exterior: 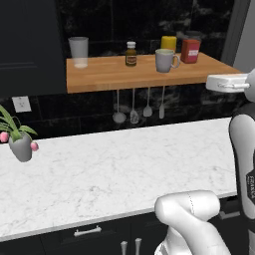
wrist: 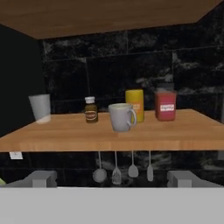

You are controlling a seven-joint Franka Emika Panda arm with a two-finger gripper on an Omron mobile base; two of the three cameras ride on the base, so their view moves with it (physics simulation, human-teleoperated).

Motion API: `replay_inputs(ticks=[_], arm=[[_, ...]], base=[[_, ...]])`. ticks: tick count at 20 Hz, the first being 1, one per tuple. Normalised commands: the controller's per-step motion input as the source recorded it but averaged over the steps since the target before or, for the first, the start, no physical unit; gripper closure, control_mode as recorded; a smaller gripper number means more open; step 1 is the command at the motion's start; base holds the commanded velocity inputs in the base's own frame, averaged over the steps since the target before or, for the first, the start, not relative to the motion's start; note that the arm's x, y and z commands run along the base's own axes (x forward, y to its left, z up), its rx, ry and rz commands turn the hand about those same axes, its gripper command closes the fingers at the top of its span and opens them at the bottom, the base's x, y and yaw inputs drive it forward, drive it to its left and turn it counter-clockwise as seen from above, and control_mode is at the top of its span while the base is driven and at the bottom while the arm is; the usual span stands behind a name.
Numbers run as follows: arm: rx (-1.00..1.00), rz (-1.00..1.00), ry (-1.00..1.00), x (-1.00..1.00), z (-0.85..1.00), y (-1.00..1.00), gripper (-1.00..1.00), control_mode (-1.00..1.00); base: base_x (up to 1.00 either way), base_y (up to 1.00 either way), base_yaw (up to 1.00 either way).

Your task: Gather all objects into one cabinet and sort the glasses and bowls to opposite sides.

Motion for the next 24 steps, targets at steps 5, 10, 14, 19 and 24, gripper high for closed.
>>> replay_inputs(ticks=[5, 10, 14, 19, 24], arm=[[0.00, 0.01, 0.00, 0.15, 0.11, 0.00, -1.00, -1.00], [0.00, 0.06, 0.00, 0.45, -0.08, -0.06, -1.00, -1.00], [0.00, 0.06, 0.00, 0.73, -0.23, -0.04, -1.00, -1.00], [0.00, 0.08, 0.00, 0.65, -0.41, 0.00, -1.00, -1.00], [0.00, 0.09, 0.00, 0.54, -0.30, 0.00, -1.00, -1.00]], base=[[0.00, 0.00, 0.00], [0.00, 0.00, 0.00], [0.00, 0.00, 0.00], [0.00, 0.00, 0.00], [0.00, 0.00, 0.00]])
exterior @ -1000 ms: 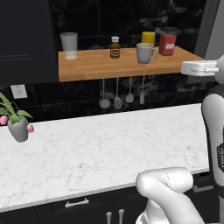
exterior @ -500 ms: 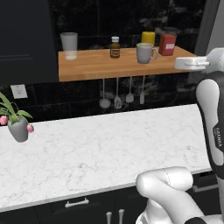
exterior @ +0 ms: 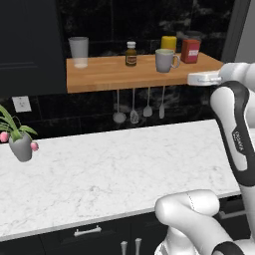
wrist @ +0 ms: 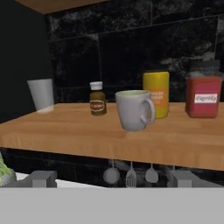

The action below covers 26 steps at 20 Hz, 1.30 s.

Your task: Gather all objects into one cabinet and sort the glasses and bowls to opposite sides.

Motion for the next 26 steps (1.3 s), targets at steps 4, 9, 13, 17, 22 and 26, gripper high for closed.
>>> replay_inputs(ticks=[4, 9, 13, 17, 22, 26], arm=[[0.00, 0.02, 0.00, 0.46, 0.00, 0.00, -1.00, -1.00], [0.00, 0.00, 0.00, 0.44, 0.02, 0.00, -1.00, -1.00], [0.00, 0.00, 0.02, 0.49, 0.00, 0.00, -1.00, -1.00], [0.00, 0.00, 0.01, 0.42, 0.00, 0.00, -1.00, -1.00], [0.00, 0.00, 0.03, 0.50, 0.00, 0.00, -1.00, -1.00], [0.00, 0.04, 0.03, 0.49, 0.00, -0.03, -1.00, -1.00]], base=[[0.00, 0.00, 0.00], [0.00, 0.00, 0.00], [0.00, 0.00, 0.00], [0.00, 0.00, 0.00], [0.00, 0.00, 0.00], [0.00, 0.00, 0.00]])
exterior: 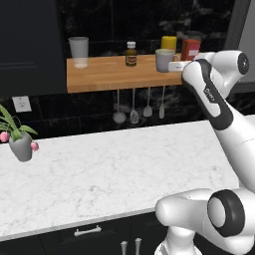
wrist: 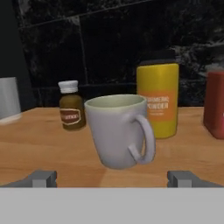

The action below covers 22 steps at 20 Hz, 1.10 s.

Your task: Gather all objects into one cabinet and sort the glasses and bowls to opposite sides.

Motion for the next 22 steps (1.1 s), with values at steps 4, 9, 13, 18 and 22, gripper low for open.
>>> replay_inputs(ticks=[4, 9, 13, 18, 22], arm=[[0.00, 0.07, 0.03, 0.47, 0.00, -0.04, -1.00, -1.00], [0.00, 0.08, 0.01, 0.27, 0.00, 0.00, -1.00, -1.00], [0.00, 0.05, 0.06, 0.18, 0.00, 0.00, -1.00, -1.00], [0.00, 0.03, 0.08, 0.06, 0.00, 0.00, -1.00, -1.00], [0.00, 0.02, 0.10, 0.16, 0.00, 0.00, -1.00, -1.00]], base=[[0.00, 0.00, 0.00], [0.00, 0.00, 0.00], [0.00, 0.00, 0.00], [0.00, 0.00, 0.00], [0.00, 0.00, 0.00]])
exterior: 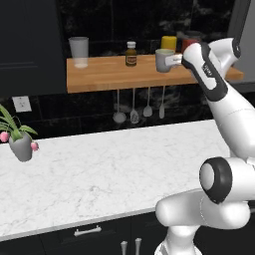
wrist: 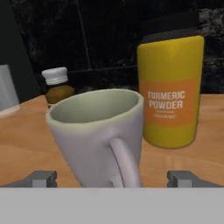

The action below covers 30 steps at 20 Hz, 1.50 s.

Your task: Gather all objects into one cabinet and sort the glasses and bowls to opposite sides.

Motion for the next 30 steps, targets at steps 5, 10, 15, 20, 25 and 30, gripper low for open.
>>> replay_inputs(ticks=[5, 10, 15, 20, 25, 30], arm=[[0.00, 0.01, 0.10, 0.20, 0.00, 0.00, -1.00, -1.00], [0.00, 0.00, 0.08, 0.10, 0.00, 0.00, -1.00, -1.00], [0.00, 0.00, 0.00, 0.00, 0.00, 0.00, -1.00, -1.00], [0.00, 0.00, 0.00, 0.00, 0.00, 0.00, -1.00, -1.00], [0.00, 0.00, 0.00, 0.00, 0.00, 0.00, -1.00, -1.00], [0.00, 0.00, 0.00, 0.00, 0.00, 0.00, -1.00, -1.00]], base=[[0.00, 0.00, 0.00], [0.00, 0.00, 0.00], [0.00, 0.00, 0.00], [0.00, 0.00, 0.00], [0.00, 0.00, 0.00], [0.00, 0.00, 0.00]])
